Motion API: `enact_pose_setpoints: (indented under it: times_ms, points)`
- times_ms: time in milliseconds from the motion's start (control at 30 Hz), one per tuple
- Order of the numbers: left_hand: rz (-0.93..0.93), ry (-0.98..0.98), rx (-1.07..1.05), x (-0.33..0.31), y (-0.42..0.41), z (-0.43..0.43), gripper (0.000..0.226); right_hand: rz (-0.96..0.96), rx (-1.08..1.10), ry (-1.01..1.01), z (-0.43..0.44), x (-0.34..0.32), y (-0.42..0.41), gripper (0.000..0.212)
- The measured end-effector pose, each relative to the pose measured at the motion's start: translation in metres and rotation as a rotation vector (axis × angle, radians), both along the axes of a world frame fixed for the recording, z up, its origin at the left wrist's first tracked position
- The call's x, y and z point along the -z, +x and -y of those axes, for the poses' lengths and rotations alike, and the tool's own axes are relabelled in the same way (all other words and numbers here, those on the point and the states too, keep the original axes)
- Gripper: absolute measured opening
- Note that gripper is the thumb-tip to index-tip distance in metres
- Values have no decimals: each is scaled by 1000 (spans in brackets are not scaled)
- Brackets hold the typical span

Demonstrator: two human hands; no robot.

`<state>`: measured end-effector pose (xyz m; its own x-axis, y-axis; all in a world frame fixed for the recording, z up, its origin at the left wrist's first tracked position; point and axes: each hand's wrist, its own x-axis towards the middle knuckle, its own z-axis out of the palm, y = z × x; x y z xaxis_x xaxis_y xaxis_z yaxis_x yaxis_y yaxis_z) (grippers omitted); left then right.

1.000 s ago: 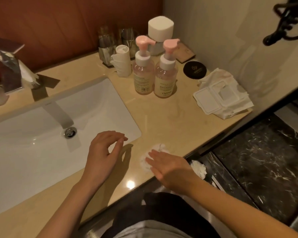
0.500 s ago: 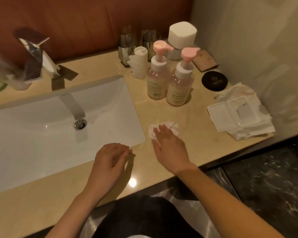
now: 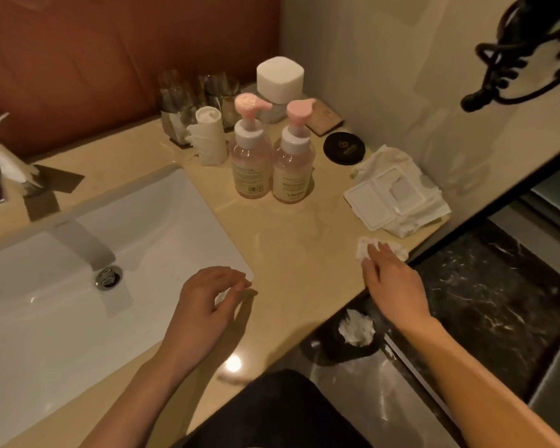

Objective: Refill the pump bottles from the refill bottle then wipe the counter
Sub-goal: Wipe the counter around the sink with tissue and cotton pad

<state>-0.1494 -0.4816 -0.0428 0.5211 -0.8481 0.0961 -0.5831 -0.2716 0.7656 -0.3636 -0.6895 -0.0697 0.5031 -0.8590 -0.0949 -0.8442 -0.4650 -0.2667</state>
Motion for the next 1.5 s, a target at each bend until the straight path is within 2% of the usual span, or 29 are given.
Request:
enact_pose_setpoints:
  times_ms: [133, 267, 367, 433, 500, 633, 800, 1000, 1133, 1233, 1333, 1400, 1500]
  points:
    - [-12, -15, 52, 2, 1, -6, 38, 31, 32, 52, -39, 6, 33, 51]
    - [-51, -12, 51, 8, 5, -13, 28, 129, -241, 32, -107, 9, 53, 56]
    - [-75, 3, 24, 11, 8, -13, 27, 37, -439, 51, -130, 2, 52, 57]
    - [-63, 6, 8, 12, 12, -8, 34, -25, -541, 55, -125, -1, 52, 54]
    - [-62, 9, -17, 13, 16, -2, 42, -111, -529, 61, -110, 0, 61, 56]
    - [-52, -2, -77, 12, 17, 10, 44, -39, -579, 105, -75, 6, 111, 66]
    - [-11, -15, -116, 6, 26, 17, 42, -77, -590, 154, -35, -9, 182, 65]
    - [-63, -21, -166, -17, 50, 44, 16, -138, -740, 106, -23, -15, 155, 60]
    - [-125, -26, -201, -37, 71, 81, 41, -142, -821, 98, -22, -17, 111, 65]
    - [-217, 6, -252, -45, 85, 112, 66, -137, -771, 67, -18, -11, 97, 73]
    - [-253, 27, -267, -45, 98, 144, 88, -136, -756, 100, -20, -8, 114, 62]
    - [-273, 42, -243, -42, 106, 161, 98, -102, -728, 24, -22, -11, 134, 59]
    - [-286, 3, -163, -41, 109, 180, 99, -116, -732, 57, -15, -18, 172, 59]
